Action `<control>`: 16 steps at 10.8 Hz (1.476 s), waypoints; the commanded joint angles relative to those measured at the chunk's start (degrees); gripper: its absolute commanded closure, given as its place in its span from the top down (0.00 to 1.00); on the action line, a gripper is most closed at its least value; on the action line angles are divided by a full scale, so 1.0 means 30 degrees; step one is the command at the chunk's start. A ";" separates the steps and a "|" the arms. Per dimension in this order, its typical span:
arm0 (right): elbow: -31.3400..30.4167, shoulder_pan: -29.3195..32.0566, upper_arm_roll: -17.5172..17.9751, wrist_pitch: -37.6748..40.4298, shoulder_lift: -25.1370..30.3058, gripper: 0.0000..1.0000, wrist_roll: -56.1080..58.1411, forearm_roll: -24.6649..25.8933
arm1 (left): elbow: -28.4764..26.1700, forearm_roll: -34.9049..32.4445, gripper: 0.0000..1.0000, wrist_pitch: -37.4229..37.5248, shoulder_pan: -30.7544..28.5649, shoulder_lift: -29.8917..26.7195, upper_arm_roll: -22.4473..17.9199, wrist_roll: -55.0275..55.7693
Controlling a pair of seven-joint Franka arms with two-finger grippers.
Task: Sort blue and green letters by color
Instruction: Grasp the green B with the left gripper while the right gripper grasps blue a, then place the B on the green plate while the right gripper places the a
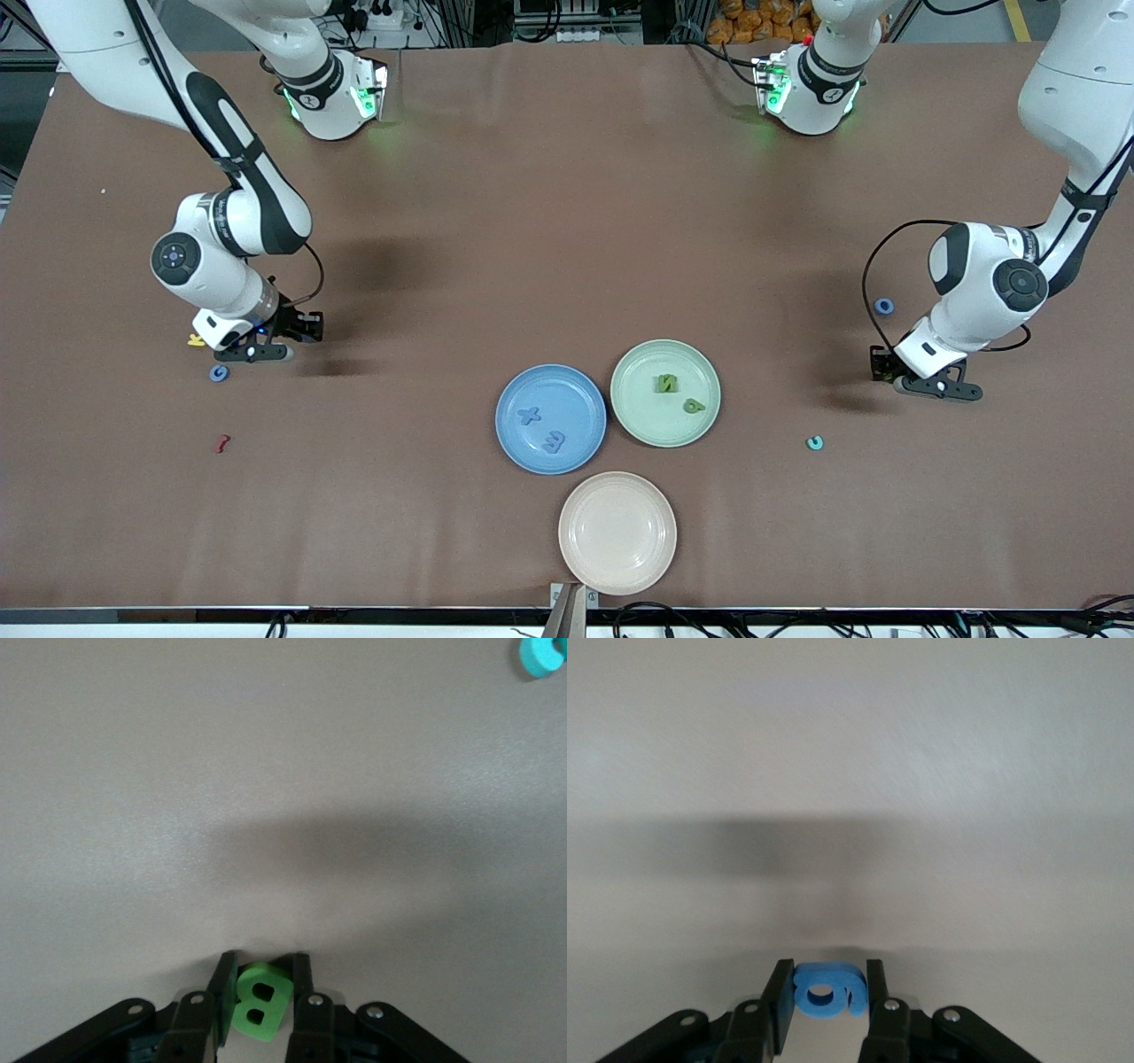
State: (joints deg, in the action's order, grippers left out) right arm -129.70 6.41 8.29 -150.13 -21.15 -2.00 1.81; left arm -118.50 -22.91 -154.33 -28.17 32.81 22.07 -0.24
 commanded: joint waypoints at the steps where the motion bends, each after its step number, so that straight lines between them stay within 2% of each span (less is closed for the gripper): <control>1: 0.3527 -0.1253 0.0108 0.3573 -0.0475 0.00 -0.1994 -0.0190 | -0.0346 -0.0331 0.02 -0.0238 0.0071 -0.0446 -0.0268 -0.0391; 2: 0.4262 -0.1721 0.0108 0.3870 -0.0739 0.00 -0.2521 -0.0482 | -0.0229 -0.0302 0.01 -0.0035 0.0275 -0.0737 -0.0268 -0.0245; 4: 0.5581 -0.3065 0.0108 0.3902 -0.1615 0.00 -0.3838 -0.1767 | 0.0818 0.0863 0.01 0.2471 0.2200 -0.1586 -0.0326 0.0860; 6: 0.7627 -0.4153 0.0108 0.3902 -0.2844 0.00 -0.5391 -0.2417 | 0.2285 0.1890 0.01 0.4559 0.4455 -0.1736 -0.0501 0.3608; 7: 0.8624 -0.4592 0.0108 0.3931 -0.3518 0.00 -0.6268 -0.2708 | 0.2784 0.2331 0.01 0.4770 0.5859 -0.1649 -0.0763 0.5277; 9: 1.0325 -0.5529 0.0108 0.3961 -0.4458 0.00 -0.7356 -0.4167 | 0.3750 0.3413 0.01 0.5179 0.8874 -0.1445 -0.1989 0.7918; 11: 1.1880 -0.6175 0.0108 0.4195 -0.5395 0.00 -0.8205 -0.5488 | 0.5068 0.5167 0.01 0.5852 1.2301 -0.1006 -0.3803 0.9884; 13: 1.3663 -0.7460 0.0079 0.4166 -0.6273 0.00 -1.0831 -0.6311 | 0.6824 0.6752 0.01 0.6702 1.5001 -0.0159 -0.5038 1.1758; 14: 1.4863 -0.7902 0.0079 0.4137 -0.6945 0.00 -1.2297 -0.6344 | 0.7499 0.7107 0.01 0.6706 1.5826 0.0223 -0.5391 1.2725; 16: 1.5692 -0.8519 0.0108 0.3468 -0.7653 0.00 -1.4093 -0.6402 | 0.8177 0.7897 0.02 0.6706 1.6739 0.0752 -0.5599 1.3756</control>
State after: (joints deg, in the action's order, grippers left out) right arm -88.69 -17.19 8.81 -138.74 -39.73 -38.65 -16.12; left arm -98.68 -2.54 -135.74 19.10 31.94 7.06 37.73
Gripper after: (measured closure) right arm 0.630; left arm 0.709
